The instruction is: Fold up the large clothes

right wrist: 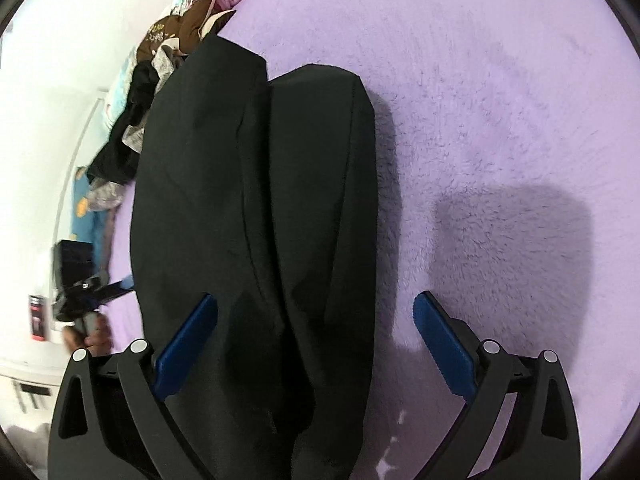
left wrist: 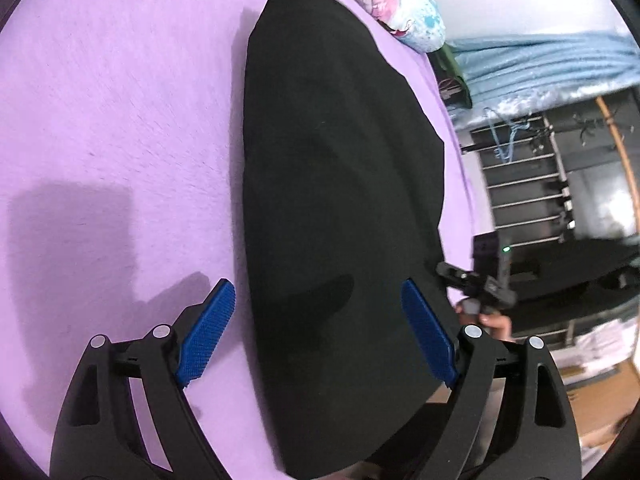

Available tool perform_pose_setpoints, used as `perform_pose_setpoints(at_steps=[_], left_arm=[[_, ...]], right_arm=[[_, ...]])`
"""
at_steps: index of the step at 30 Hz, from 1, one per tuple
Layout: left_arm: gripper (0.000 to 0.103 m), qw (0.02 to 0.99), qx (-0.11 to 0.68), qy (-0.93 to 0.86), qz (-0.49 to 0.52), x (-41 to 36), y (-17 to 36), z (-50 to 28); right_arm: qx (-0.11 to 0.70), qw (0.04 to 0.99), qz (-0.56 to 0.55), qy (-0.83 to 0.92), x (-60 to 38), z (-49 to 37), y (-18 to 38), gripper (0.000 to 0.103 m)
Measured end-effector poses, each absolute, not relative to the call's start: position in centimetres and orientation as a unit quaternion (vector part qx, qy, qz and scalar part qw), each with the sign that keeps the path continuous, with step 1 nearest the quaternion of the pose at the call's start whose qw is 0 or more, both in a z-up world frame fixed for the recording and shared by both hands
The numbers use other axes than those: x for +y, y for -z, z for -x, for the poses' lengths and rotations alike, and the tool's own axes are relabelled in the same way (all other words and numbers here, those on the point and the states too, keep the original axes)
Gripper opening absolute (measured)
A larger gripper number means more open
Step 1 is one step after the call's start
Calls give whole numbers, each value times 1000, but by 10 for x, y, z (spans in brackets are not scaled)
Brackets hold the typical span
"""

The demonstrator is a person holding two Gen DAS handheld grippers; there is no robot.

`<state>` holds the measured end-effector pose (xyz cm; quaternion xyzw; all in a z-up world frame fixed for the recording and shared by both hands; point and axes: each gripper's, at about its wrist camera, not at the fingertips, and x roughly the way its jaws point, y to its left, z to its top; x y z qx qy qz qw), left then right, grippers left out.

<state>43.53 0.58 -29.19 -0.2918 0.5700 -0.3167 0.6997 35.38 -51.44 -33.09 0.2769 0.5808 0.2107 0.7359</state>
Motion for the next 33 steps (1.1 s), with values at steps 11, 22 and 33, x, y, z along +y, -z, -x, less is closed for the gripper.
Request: perform_pose_setpoints(at_steps=[11, 22, 33], left_arm=[[82, 652, 600, 337, 318, -9, 328, -448], [83, 649, 597, 362, 303, -38, 329, -450], [64, 637, 596, 365, 327, -39, 336, -455]], right_arm=[[585, 731, -253, -244, -506, -363, 343, 98], [564, 734, -264, -271, -482, -376, 334, 48], [550, 707, -326, -303, -475, -378, 339, 25]])
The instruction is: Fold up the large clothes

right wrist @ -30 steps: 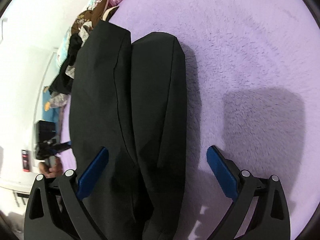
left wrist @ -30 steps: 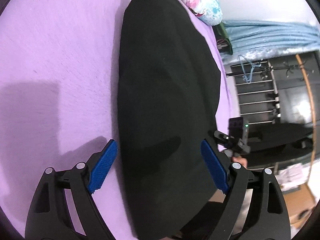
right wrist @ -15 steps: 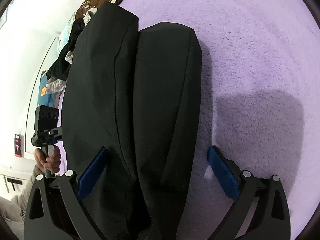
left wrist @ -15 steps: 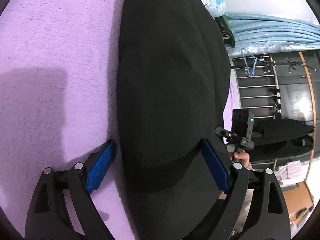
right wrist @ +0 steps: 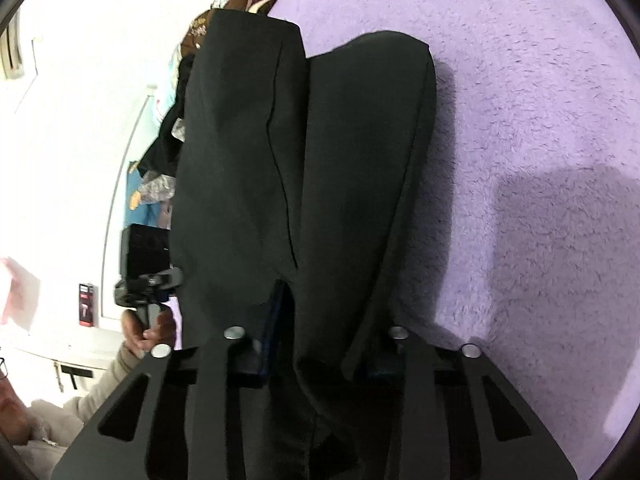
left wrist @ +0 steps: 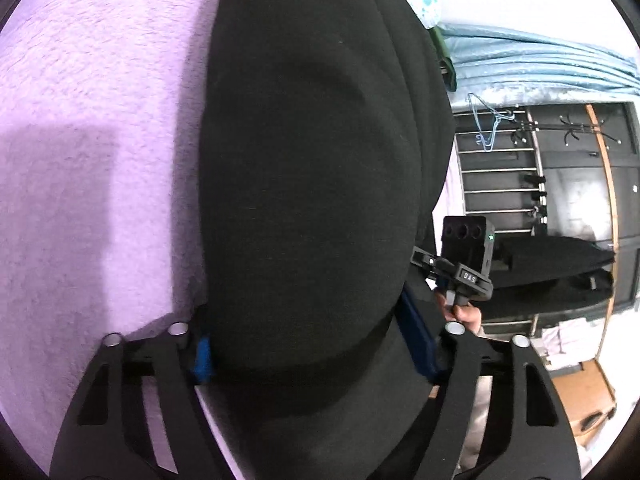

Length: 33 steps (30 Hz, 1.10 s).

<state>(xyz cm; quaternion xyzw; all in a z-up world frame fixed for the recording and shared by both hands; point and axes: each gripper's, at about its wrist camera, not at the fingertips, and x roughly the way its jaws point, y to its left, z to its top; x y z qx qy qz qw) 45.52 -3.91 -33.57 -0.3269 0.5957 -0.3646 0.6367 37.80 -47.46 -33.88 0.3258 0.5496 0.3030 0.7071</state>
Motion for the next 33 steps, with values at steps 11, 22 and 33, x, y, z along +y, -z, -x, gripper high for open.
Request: perform_pose_setpoints(at_steps=[11, 22, 33], left_arm=[[45, 634, 567, 387, 357, -35, 307, -457], [44, 645, 540, 421, 340, -56, 246, -436], [44, 643, 543, 454, 290, -145, 181, -428]], right_arm=[[488, 724, -347, -341, -485, -354, 297, 10], [432, 747, -338, -376, -502, -313, 240, 10], [383, 781, -336, -362, -573, -264, 183, 10]])
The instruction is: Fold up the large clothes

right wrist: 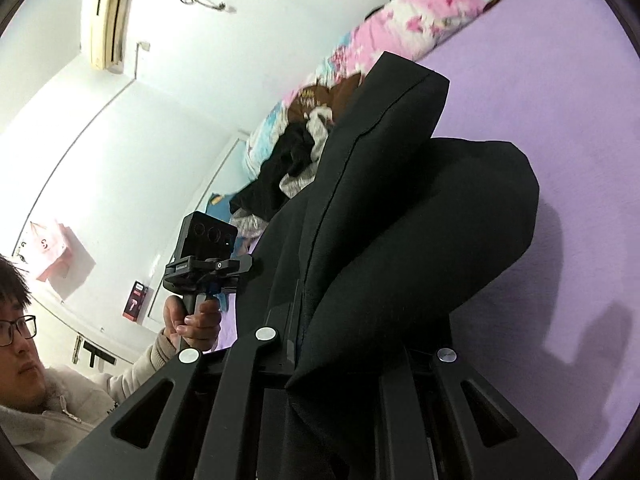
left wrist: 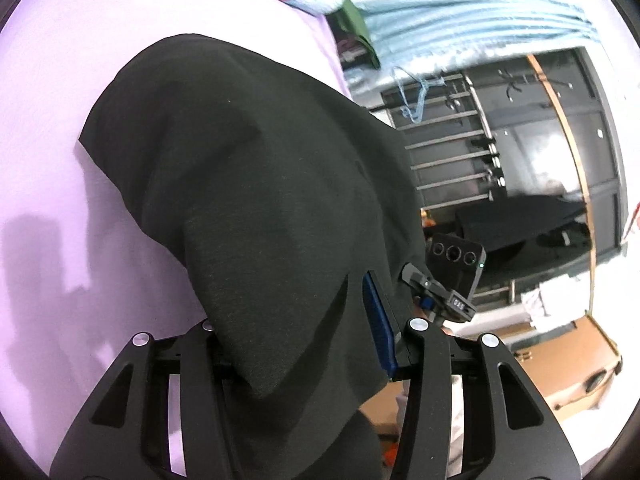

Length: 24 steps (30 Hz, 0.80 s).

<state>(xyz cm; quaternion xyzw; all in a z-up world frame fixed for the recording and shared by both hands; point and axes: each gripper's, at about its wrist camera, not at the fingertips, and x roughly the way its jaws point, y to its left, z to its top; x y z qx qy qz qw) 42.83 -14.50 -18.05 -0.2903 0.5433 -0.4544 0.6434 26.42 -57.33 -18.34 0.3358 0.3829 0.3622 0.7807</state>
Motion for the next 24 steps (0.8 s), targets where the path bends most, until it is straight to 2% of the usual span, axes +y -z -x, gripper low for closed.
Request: perform_pose_setpoints(at_steps=[18, 22, 24], left_arm=[[44, 614, 528, 543, 225, -338, 93, -422], [44, 597, 532, 555, 229, -372, 102, -431], [44, 593, 549, 541, 234, -380, 124, -441]], right_arm=[[289, 840, -348, -299, -704, -180, 124, 11], [278, 843, -355, -295, -718, -170, 134, 13], [290, 840, -358, -287, -720, -177, 154, 13]])
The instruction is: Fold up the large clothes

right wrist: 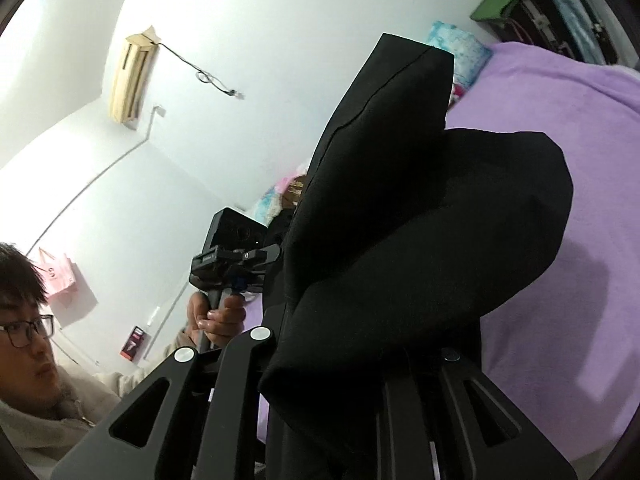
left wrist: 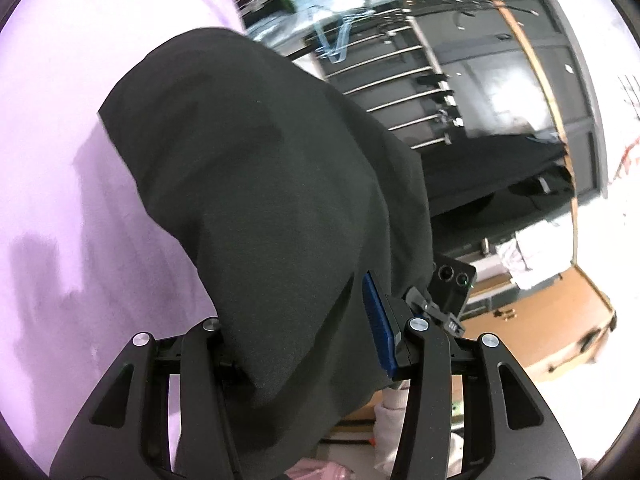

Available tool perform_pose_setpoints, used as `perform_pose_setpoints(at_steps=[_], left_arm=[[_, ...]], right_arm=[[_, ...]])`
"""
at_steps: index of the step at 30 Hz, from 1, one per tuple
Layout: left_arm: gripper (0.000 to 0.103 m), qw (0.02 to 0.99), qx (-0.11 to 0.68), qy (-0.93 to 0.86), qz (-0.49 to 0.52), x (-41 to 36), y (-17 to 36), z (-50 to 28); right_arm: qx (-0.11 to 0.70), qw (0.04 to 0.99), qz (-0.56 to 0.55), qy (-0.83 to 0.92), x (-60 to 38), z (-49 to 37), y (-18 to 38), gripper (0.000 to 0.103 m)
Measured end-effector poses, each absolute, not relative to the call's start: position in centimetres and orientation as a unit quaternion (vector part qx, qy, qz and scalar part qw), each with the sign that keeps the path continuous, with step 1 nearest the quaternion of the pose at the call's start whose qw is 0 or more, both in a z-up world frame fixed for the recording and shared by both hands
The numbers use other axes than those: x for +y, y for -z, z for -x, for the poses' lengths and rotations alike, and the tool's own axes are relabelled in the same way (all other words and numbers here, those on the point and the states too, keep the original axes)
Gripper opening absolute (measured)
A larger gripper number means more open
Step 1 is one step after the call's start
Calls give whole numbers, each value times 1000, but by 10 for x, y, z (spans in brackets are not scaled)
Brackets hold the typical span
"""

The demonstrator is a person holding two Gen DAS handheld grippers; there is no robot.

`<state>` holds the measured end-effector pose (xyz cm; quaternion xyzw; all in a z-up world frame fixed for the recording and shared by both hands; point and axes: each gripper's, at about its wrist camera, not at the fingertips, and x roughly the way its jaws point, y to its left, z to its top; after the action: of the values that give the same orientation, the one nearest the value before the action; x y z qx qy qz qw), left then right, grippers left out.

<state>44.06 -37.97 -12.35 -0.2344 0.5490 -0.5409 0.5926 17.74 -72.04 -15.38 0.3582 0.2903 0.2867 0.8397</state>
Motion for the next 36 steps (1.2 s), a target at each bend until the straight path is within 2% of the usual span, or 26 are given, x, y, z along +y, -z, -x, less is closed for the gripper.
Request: perform_pose_setpoints(at_steps=[8, 12, 17, 21, 24, 27, 29, 31, 36], left_arm=[[44, 600, 622, 449, 228, -363, 225, -478], [46, 609, 646, 411, 208, -346, 265, -487], [49, 620, 647, 405, 183, -339, 278, -482], [56, 651, 638, 389, 130, -337, 281, -479], [58, 648, 644, 382, 138, -328, 287, -477], [57, 642, 638, 402, 140, -315, 274, -465], [67, 645, 626, 417, 134, -305, 264, -454], [73, 646, 613, 432, 143, -289, 258, -443], [77, 633, 615, 436, 176, -265, 273, -423]], right_arm=[[360, 790, -420, -264, -706, -232, 295, 12], [363, 776, -453, -248, -707, -240, 344, 10], [388, 767, -463, -218, -710, -238, 379, 19], [400, 770, -458, -194, -705, -249, 392, 26], [408, 773, -450, -183, -702, -244, 391, 31], [401, 778, -452, -174, -704, -235, 368, 49], [393, 779, -457, -174, -709, -222, 362, 81], [387, 774, -466, -184, -708, -208, 356, 92], [393, 762, -483, -178, -709, -172, 366, 96]])
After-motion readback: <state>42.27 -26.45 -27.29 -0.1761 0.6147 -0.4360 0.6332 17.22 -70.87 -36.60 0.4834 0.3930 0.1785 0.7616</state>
